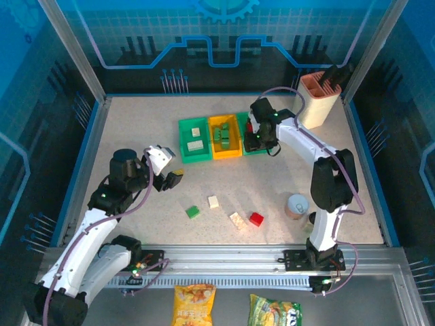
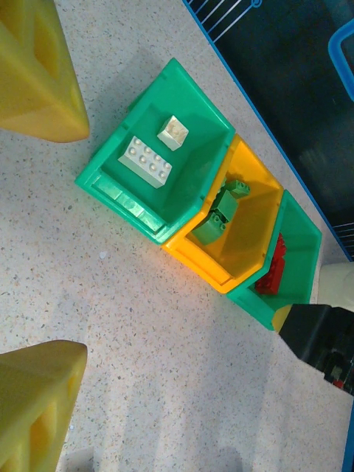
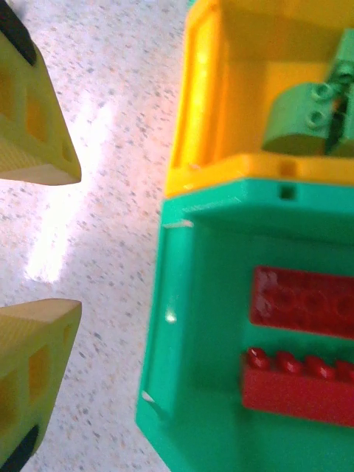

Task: Sort the legos into containers by color
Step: Pick up the lego from the bottom-center of the table.

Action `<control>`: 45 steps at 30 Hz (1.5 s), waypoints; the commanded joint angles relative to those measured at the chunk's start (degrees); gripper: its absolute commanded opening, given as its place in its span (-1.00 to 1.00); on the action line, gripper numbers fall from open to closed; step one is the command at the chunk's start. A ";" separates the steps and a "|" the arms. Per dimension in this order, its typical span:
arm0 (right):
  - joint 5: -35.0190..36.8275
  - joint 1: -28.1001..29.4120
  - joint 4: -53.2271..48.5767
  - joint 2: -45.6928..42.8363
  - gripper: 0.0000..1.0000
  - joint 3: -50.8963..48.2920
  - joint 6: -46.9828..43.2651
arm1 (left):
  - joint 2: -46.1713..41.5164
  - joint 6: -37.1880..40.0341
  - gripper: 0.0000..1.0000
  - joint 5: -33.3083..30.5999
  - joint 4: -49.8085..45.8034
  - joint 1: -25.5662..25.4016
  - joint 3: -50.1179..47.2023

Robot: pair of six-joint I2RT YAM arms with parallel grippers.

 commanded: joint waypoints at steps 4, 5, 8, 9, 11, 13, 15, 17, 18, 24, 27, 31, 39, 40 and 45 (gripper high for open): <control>-1.19 5.31 -1.77 -3.82 -0.10 -4.37 -1.07 | -0.50 0.00 0.46 0.17 -1.23 -0.39 1.43; -1.08 6.07 -2.24 -4.14 -0.10 -4.77 -0.95 | -0.57 0.04 0.46 0.18 -1.23 -0.43 1.40; -0.58 8.99 -3.31 -4.67 -0.09 -6.12 -0.27 | -0.59 0.12 0.46 0.35 -1.32 -0.37 1.44; -0.30 9.89 -3.57 -4.72 -0.09 -6.49 0.12 | -0.59 0.08 0.46 0.33 -1.29 -0.43 1.38; -0.22 11.96 -4.35 -4.68 -0.09 -7.05 1.09 | -0.59 0.08 0.46 0.26 -1.39 -0.43 1.55; 0.20 14.17 -5.42 -4.41 -0.08 -7.58 2.39 | -0.84 0.08 0.46 0.26 -1.41 -0.38 1.54; 0.95 16.33 -6.48 -4.23 -0.08 -8.09 3.85 | -0.94 0.08 0.46 0.26 -1.24 -0.41 1.35; 1.58 18.46 -7.22 -4.13 -0.06 -8.74 5.00 | -0.93 0.12 0.46 0.50 -1.39 -0.43 1.42; 1.94 19.55 -7.69 -3.99 -0.06 -9.06 5.65 | -0.94 0.08 0.46 0.52 -1.40 -0.36 1.52; 2.68 24.72 -8.93 -3.18 -0.04 -12.06 9.86 | -1.56 -0.09 0.44 1.26 -0.80 -0.43 1.36; 2.96 26.74 -9.85 -2.32 -0.02 -13.05 11.56 | -1.90 0.03 0.44 1.11 -0.89 -0.39 1.34; 3.19 29.72 -11.00 -0.67 0.03 -13.76 13.32 | -2.02 0.36 0.44 0.66 -1.06 -0.43 1.36; 1.65 33.50 -10.87 1.73 0.07 -15.11 15.66 | -1.99 0.17 0.44 0.88 -1.06 -0.39 1.36; 1.48 33.78 -10.71 1.89 0.07 -15.56 15.93 | -1.99 0.17 0.44 0.87 -1.04 -0.43 1.36; 1.17 34.74 -10.19 2.78 0.04 -17.00 16.46 | -1.95 0.17 0.44 0.88 -0.93 -0.43 1.34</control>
